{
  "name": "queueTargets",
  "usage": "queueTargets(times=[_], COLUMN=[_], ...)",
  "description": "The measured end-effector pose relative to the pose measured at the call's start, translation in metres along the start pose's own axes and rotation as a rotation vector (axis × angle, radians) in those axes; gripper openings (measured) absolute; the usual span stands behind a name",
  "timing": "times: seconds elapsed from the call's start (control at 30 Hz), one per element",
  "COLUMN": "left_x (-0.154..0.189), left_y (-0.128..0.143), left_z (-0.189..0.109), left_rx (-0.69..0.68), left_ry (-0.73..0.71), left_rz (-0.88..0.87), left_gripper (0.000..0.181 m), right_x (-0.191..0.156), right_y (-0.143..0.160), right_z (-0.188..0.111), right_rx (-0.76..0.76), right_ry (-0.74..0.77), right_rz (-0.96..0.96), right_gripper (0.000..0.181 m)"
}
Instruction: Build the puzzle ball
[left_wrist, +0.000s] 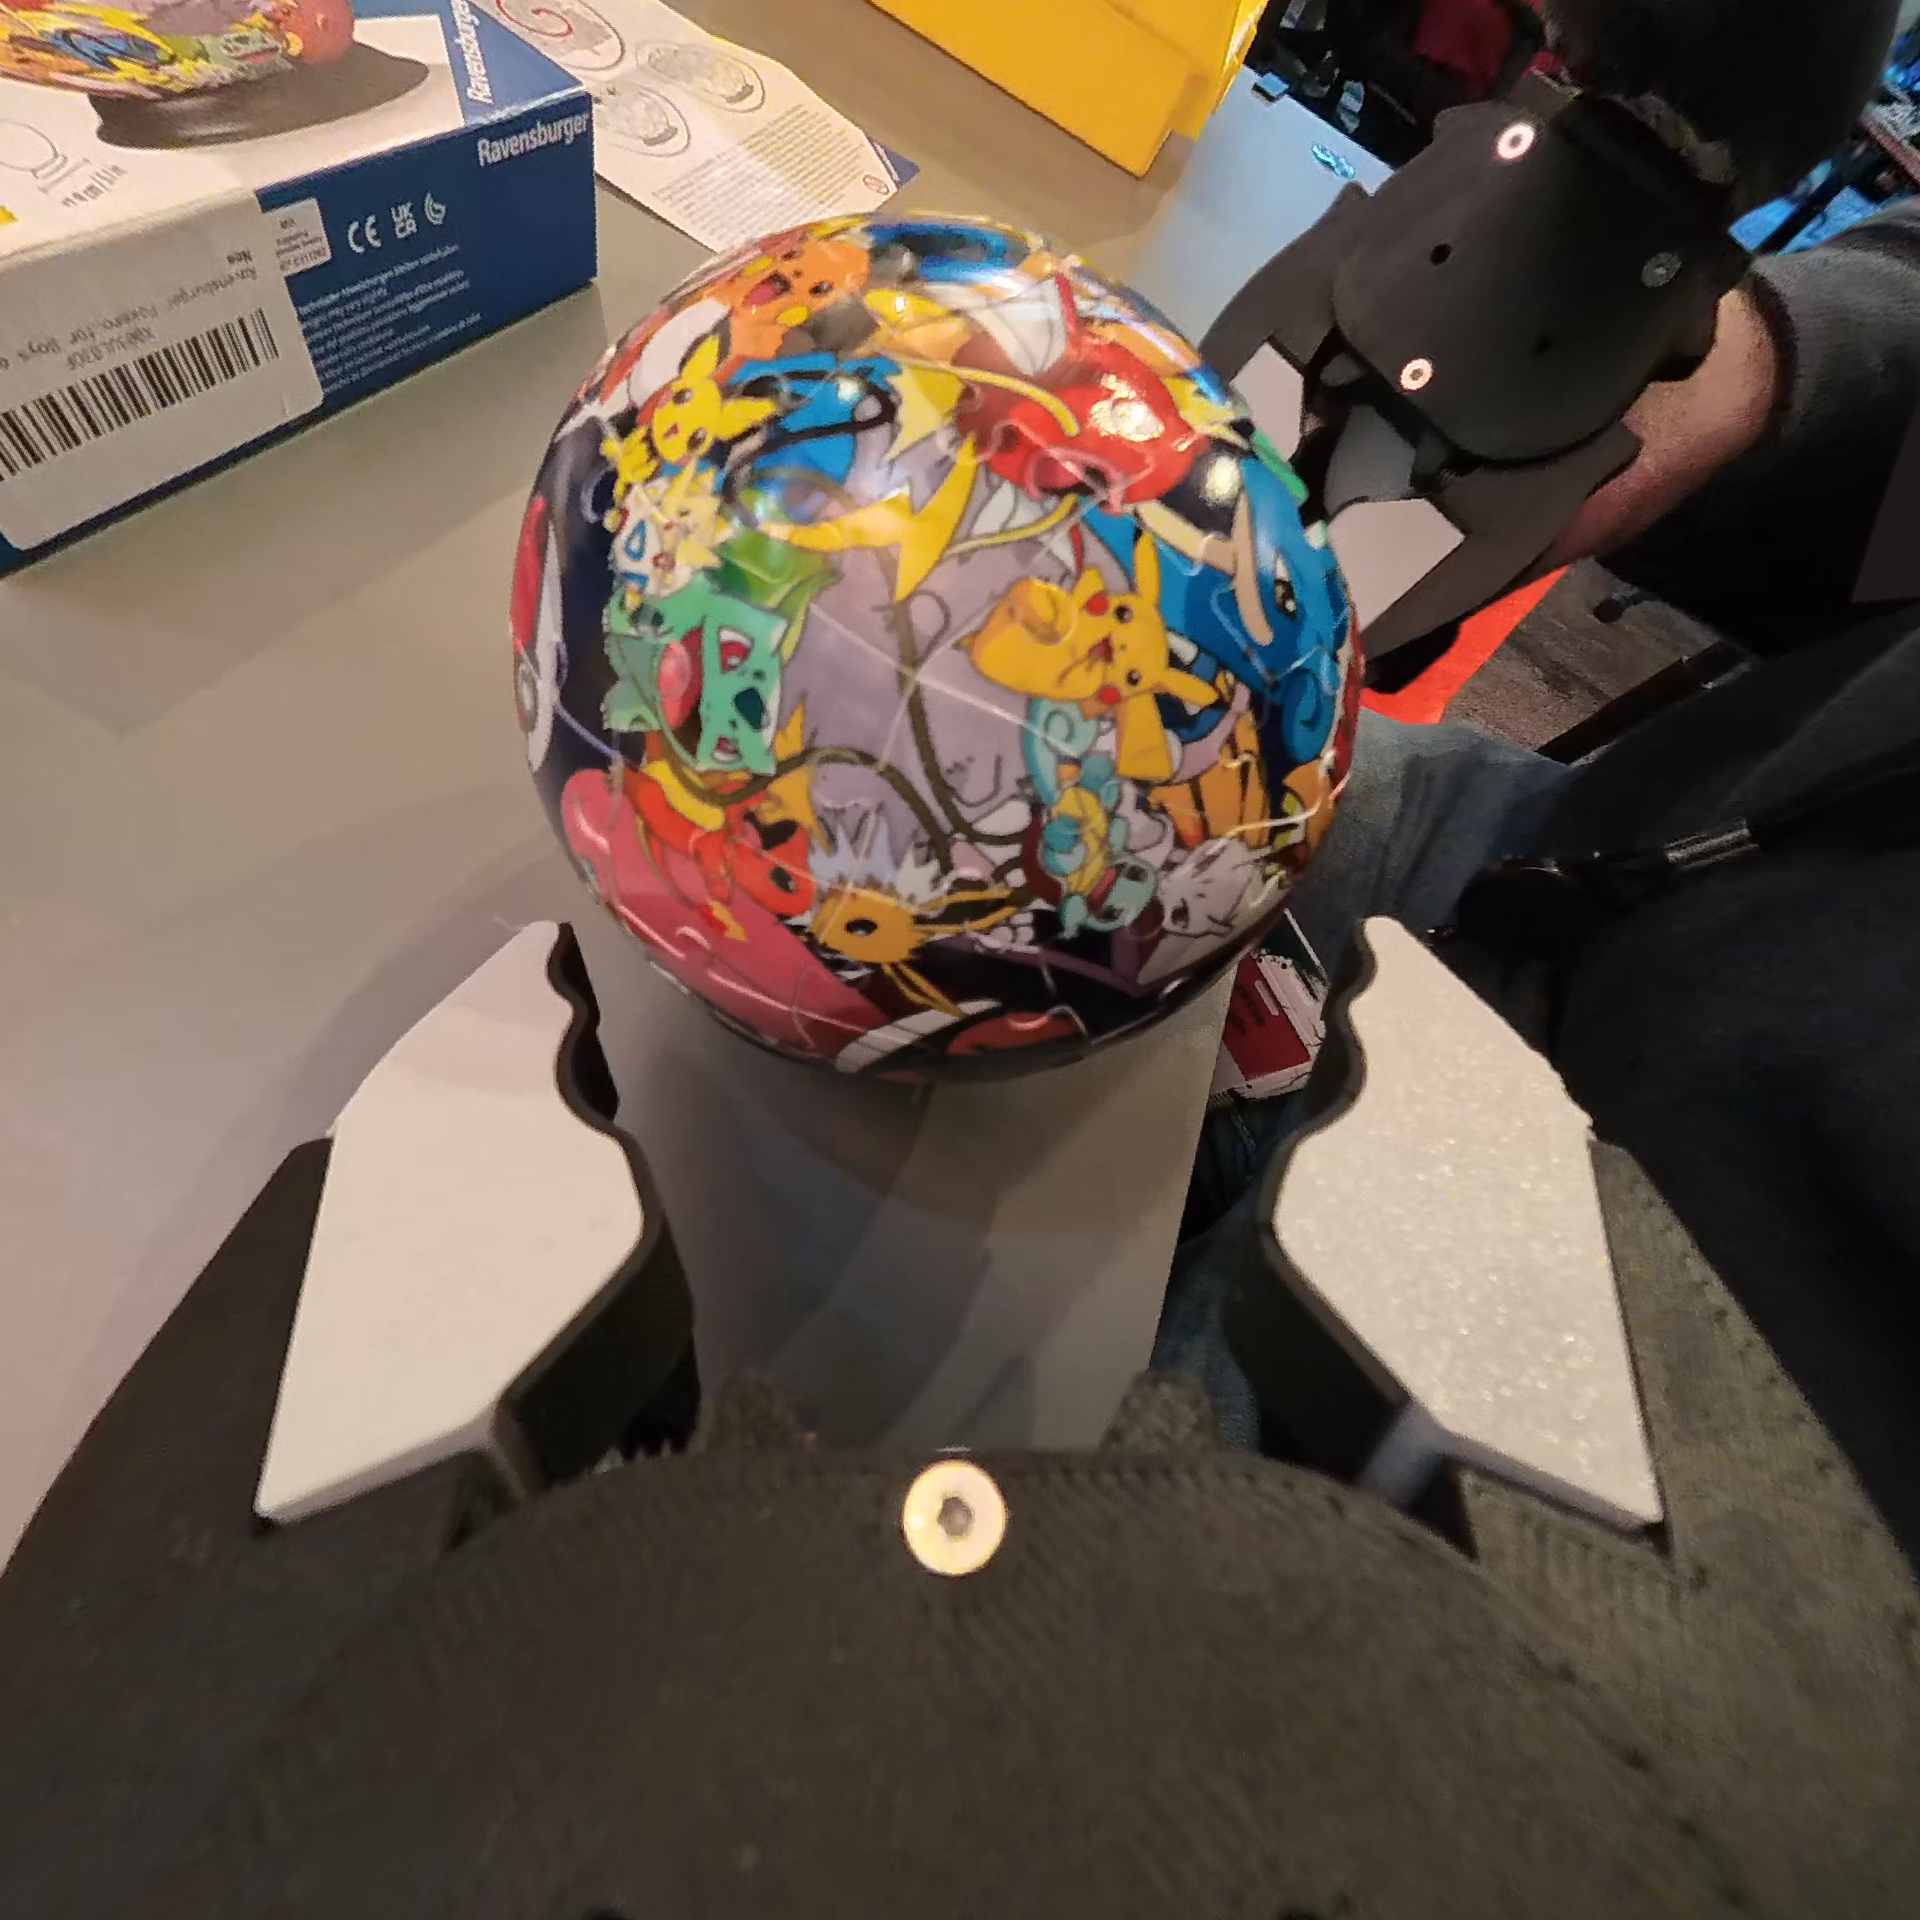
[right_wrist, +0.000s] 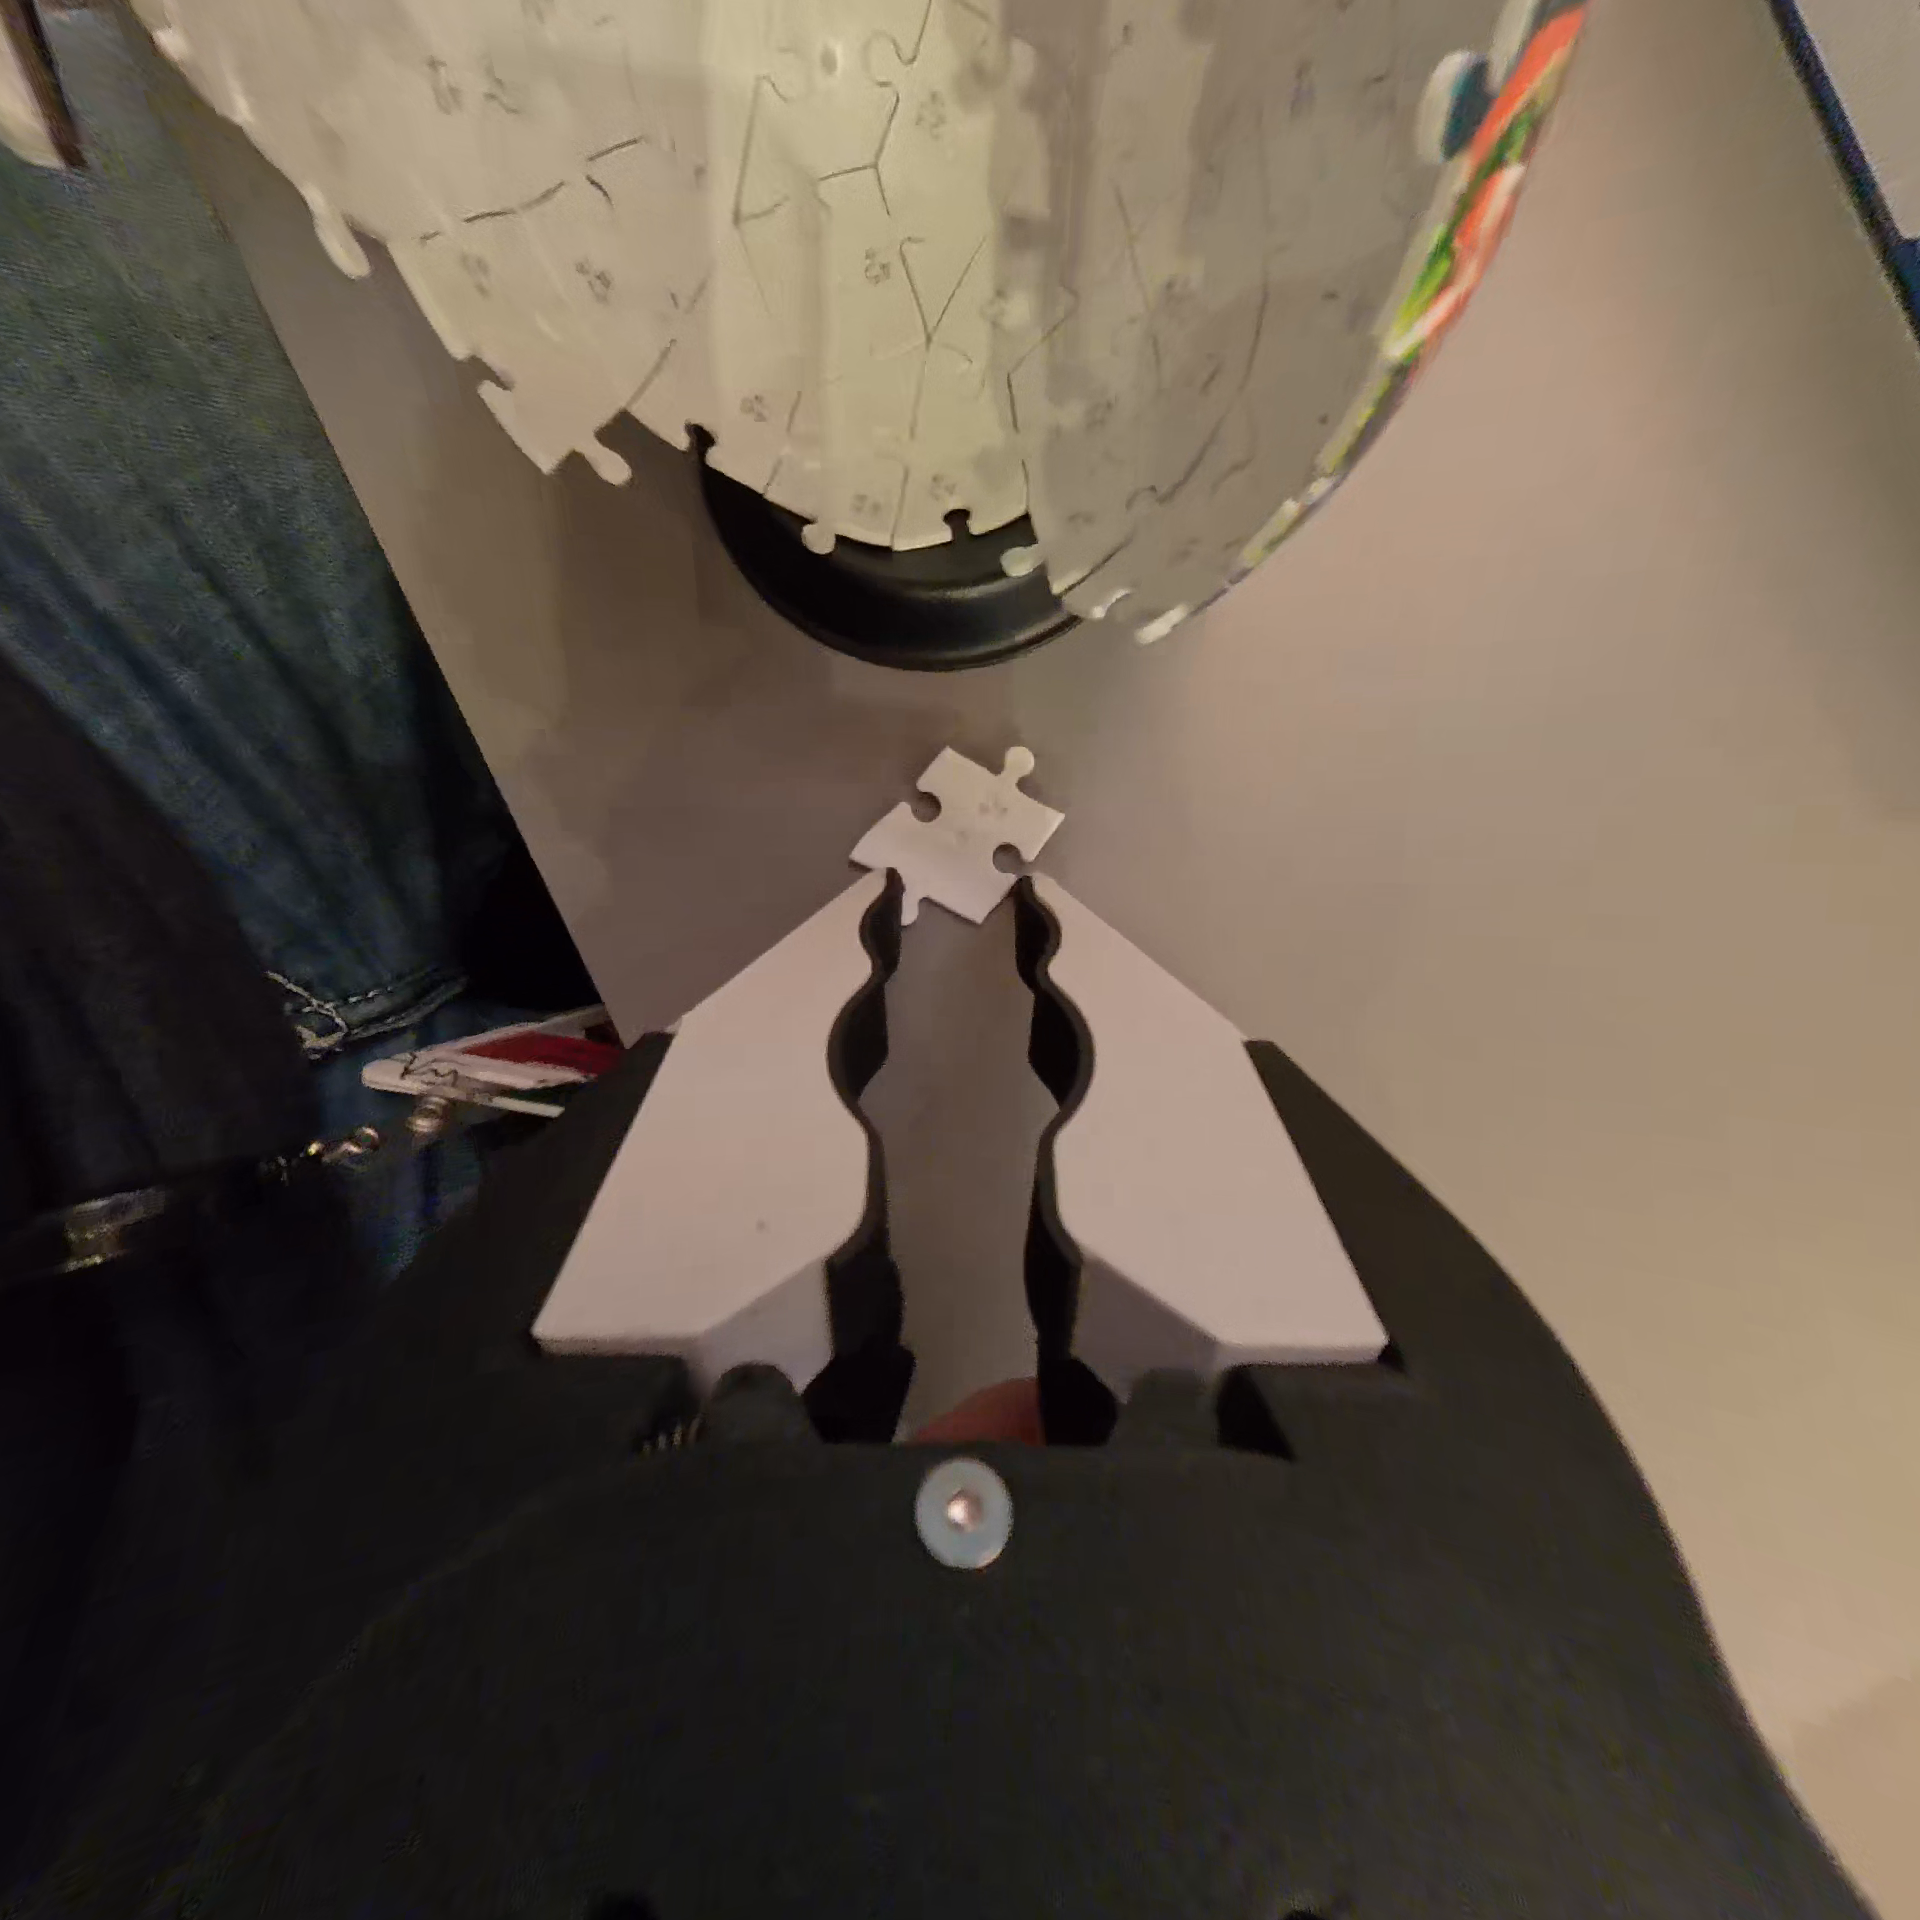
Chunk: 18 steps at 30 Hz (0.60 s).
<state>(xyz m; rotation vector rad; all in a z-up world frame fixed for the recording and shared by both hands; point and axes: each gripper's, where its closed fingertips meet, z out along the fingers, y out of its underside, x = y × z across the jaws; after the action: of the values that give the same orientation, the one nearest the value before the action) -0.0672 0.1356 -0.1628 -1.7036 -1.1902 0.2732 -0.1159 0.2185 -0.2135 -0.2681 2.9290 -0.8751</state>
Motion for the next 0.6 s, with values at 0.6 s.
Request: queueTargets(times=[0.6], left_x=[-0.001], left_y=[0.000], left_z=[-0.001], left_rx=[0.002], left_ry=[0.013], left_rz=[0.012], left_gripper=[0.130], right_x=[0.000], right_y=[0.010], right_z=[-0.010], right_rx=[0.016], right_ry=[0.034], right_rz=[0.059], right_gripper=[0.020])
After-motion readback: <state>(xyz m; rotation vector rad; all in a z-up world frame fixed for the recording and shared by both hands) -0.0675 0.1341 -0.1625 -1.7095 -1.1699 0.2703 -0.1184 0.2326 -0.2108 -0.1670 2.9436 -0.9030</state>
